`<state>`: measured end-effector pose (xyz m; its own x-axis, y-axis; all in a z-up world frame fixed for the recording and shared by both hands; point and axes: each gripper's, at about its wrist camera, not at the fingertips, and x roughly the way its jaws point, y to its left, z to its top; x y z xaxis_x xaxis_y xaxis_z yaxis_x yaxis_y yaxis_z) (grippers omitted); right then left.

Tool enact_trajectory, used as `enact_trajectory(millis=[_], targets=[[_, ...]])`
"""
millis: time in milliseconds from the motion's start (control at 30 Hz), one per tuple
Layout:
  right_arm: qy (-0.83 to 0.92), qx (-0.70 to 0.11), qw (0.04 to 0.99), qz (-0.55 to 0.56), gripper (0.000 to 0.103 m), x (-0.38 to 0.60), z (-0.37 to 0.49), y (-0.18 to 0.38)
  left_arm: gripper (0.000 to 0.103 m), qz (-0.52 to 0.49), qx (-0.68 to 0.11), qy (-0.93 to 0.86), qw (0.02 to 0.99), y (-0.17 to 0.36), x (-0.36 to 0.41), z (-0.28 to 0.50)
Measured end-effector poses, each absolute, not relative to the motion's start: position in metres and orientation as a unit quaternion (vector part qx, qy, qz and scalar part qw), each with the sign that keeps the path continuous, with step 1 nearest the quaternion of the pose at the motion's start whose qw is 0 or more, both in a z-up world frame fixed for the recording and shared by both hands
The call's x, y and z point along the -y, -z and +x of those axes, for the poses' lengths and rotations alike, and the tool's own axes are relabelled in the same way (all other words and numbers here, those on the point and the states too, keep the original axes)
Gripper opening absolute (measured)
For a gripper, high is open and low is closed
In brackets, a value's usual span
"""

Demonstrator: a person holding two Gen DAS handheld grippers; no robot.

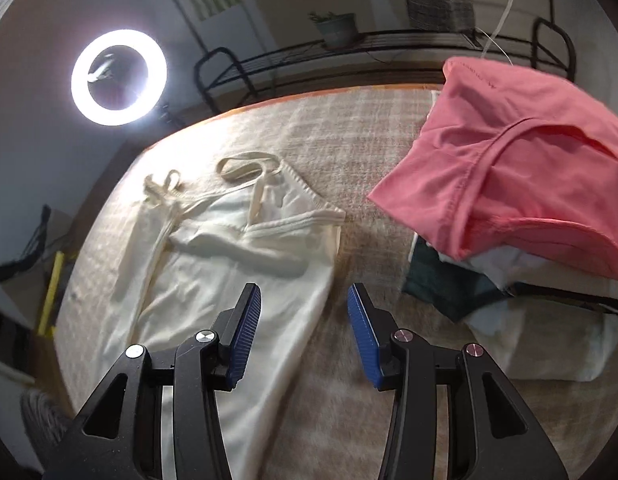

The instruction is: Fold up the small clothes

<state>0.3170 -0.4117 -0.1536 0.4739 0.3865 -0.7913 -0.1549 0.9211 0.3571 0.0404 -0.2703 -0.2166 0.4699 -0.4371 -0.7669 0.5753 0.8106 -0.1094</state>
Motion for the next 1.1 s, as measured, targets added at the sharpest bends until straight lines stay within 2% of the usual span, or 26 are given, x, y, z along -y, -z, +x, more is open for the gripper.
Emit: enact_trajectory(millis=[367, 467, 533, 800, 1100], targets=[[-0.079, -0.503, 0.840, 0.186, 0.042, 0.402, 0.359, 0.181, 0.005, 0.013, -0.434, 0.288, 0.853, 0.205, 0.229, 0.051], [-0.080, -0.514, 0.838, 0.162, 0.009, 0.390, 0.365, 0.185, 0.005, 0.000, -0.438, 0.285, 0.853, 0.205, 0.222, 0.050], [-0.070, -0.517, 0.841, 0.143, 0.006, 0.384, 0.365, 0.183, 0.005, -0.015, -0.440, 0.284, 0.852, 0.204, 0.215, 0.052], [-0.066, -0.495, 0.854, 0.144, 0.004, 0.371, 0.366, 0.154, 0.005, -0.069, -0.440, 0.271, 0.853, 0.195, 0.180, 0.054], [-0.101, -0.482, 0.865, 0.096, 0.004, 0.299, 0.374, 0.132, 0.005, -0.120, -0.450, 0.219, 0.857, 0.202, 0.122, 0.053]])
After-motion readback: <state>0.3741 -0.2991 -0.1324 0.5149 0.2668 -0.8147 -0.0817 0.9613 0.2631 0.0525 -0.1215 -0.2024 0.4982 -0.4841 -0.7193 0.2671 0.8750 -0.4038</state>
